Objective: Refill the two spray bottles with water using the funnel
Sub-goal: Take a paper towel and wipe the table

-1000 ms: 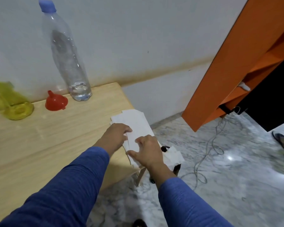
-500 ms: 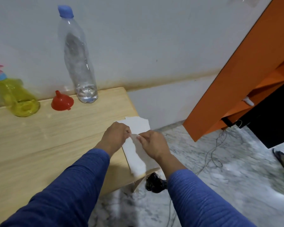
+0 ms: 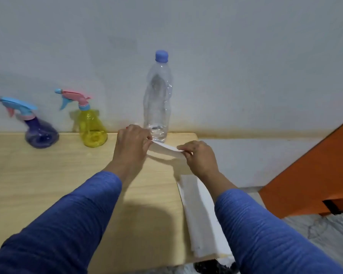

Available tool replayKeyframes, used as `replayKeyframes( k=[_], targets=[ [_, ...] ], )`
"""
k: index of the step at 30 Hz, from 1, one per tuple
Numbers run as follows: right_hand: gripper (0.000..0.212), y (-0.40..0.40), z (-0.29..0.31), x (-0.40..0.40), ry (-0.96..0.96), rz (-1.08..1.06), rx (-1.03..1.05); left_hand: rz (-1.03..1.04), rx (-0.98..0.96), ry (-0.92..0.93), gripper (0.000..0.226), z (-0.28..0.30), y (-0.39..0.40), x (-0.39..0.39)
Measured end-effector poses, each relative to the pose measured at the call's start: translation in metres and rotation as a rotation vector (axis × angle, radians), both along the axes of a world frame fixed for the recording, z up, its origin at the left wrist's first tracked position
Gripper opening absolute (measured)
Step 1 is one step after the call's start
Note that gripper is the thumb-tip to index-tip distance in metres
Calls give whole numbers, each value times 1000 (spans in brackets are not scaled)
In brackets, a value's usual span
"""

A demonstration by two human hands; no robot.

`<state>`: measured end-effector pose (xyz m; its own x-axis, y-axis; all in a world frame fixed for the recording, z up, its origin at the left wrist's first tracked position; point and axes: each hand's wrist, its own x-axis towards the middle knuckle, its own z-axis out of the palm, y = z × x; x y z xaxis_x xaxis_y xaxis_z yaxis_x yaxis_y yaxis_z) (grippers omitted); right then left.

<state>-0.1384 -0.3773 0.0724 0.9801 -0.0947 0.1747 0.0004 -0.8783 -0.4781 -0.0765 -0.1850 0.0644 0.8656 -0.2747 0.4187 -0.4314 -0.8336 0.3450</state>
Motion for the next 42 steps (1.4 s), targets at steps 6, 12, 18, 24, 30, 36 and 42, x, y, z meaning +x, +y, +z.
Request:
replayKeyframes(
  k=[6,12,18,24,30,36,42],
  targets=[
    [25,35,-58,17,65,129,22,26,96,97,5,-57,53,-18],
    [41,45,-95,8,359,179,36,-42,175,257,24,-105,71,-38],
    [42,81,-105,6,177,77,-9,-14,135,242,40,-114,51,-27],
    [59,100,-137,-1,238,39,-86,125,264,579,56,-128,25,-37],
    [56,112,-139,20,294,78,-187,147,317,533,59,-133,38,-21],
    [56,150,-134,43,394,108,-134,144,353,506,59,-135,78,1],
    [57,221,-133,60,421,118,-93,119,355,480,60,-136,152,20]
  ],
)
